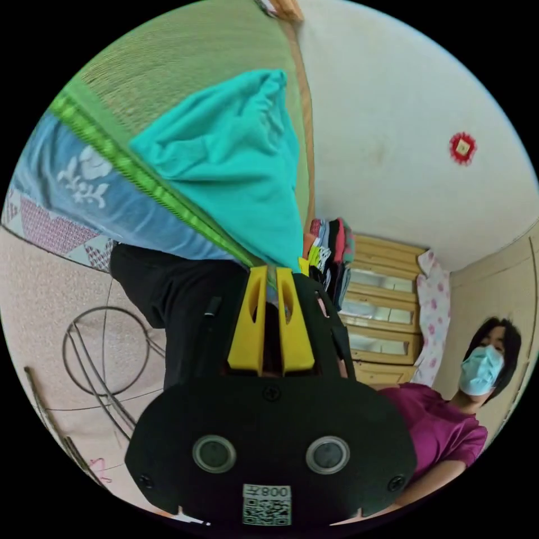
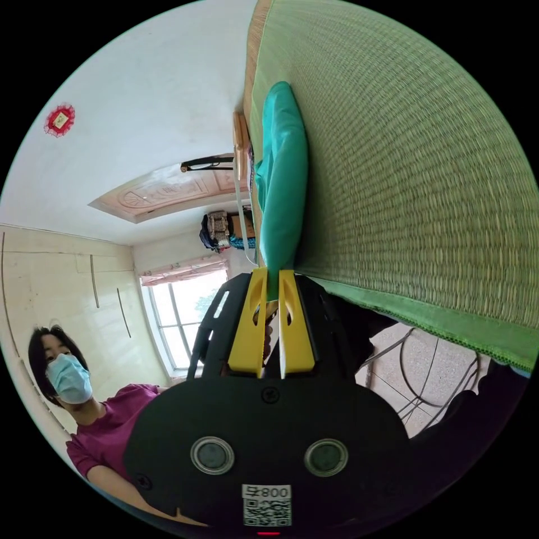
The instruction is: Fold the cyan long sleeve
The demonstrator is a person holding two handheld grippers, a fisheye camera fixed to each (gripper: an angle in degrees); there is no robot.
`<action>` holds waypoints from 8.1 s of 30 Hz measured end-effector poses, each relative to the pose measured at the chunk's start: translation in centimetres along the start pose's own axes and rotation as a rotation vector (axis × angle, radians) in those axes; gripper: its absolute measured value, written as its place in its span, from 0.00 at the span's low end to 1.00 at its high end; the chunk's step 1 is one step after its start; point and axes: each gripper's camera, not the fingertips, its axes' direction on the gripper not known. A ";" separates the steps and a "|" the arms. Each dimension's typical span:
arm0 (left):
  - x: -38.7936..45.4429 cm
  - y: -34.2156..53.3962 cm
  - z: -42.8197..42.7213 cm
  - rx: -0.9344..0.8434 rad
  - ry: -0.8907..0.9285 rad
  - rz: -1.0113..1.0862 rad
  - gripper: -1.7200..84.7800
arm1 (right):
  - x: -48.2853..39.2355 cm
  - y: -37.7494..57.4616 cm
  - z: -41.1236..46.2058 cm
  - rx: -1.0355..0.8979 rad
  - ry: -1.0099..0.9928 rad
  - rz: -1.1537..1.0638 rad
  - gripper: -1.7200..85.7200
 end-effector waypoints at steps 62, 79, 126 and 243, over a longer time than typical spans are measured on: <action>-10.2 5.7 -9.6 0.302 0.362 -0.222 0.16 | -1.3 -4.8 -4.0 -0.002 -0.055 -0.055 0.05; 1.8 2.1 -13.3 0.254 0.313 -0.108 0.07 | 3.3 -3.0 -12.7 0.020 -0.069 -0.052 0.05; 84.8 -22.0 41.2 -0.389 0.398 0.573 0.06 | 1.2 0.1 -84.3 0.679 0.114 -0.588 0.04; 120.3 -22.1 0.4 -0.474 -0.143 1.499 0.02 | -35.9 -1.0 -71.3 1.118 1.138 -0.644 0.02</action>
